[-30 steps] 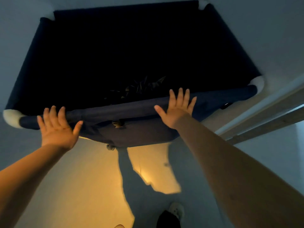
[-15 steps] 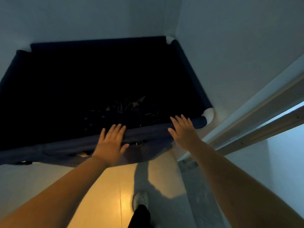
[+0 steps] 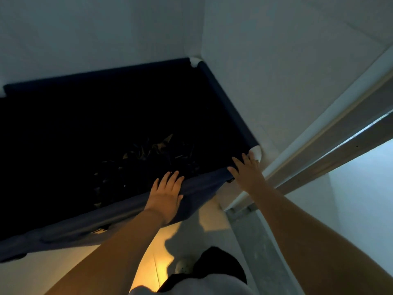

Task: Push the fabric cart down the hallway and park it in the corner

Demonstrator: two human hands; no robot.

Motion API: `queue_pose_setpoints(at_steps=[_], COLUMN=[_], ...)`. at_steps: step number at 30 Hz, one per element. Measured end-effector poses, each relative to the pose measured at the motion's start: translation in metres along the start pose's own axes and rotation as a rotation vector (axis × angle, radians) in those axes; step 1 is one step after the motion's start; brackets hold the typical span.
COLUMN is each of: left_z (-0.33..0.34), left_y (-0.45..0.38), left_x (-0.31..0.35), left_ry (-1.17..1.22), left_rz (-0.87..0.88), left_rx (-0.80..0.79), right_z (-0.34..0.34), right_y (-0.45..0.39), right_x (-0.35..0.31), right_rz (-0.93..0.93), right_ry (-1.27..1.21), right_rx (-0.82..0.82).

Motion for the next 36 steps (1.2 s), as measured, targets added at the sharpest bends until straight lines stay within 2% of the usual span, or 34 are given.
queue_pose_setpoints(at_steps=[7,19,26,29,32,34,36], left_z=[0.004,0.005,0.006,0.002,-0.009,-0.024,-0.044], left_y=[0.002,0.0,-0.001,-0.001,-0.001,-0.005,-0.011], left_x=[-0.001,-0.002,-0.004,-0.007,-0.011,-0.016,-0.018], left_ry=[-0.051,-0.071,-0.048,-0.014,-0.017,-0.022,-0.059], left_rz=[0.044,0.064,0.087,0.091,0.114,0.117,0.138], left_rx=[0.014,-0.016,0.004,-0.037,-0.132,-0.144,-0.118], right_z=[0.0,0.002,-0.001,-0.009,-0.012,-0.02,-0.028], right_y=[0.008,0.009,0.01,0.013,0.017,0.017,0.014], right_x=[-0.003,-0.001,-0.003,-0.008,-0.009,-0.013,-0.021], right_rz=[-0.013,0.009,-0.002,0.019,-0.007,-0.027,0.035], right_ry=[0.008,-0.028,-0.03,-0.067,-0.022,0.012,0.034], right_rx=[0.06,0.038,0.092,0.06,-0.04,-0.117,-0.178])
Point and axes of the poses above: each hand's wrist, its own y-axis away from the middle knuckle, its own z-axis out of the palm, x = y × z, the point moved 2 cm from there along -y, towards the middle knuckle, and after that the axes turned 14 degrees about x, right-handed, at the moved point
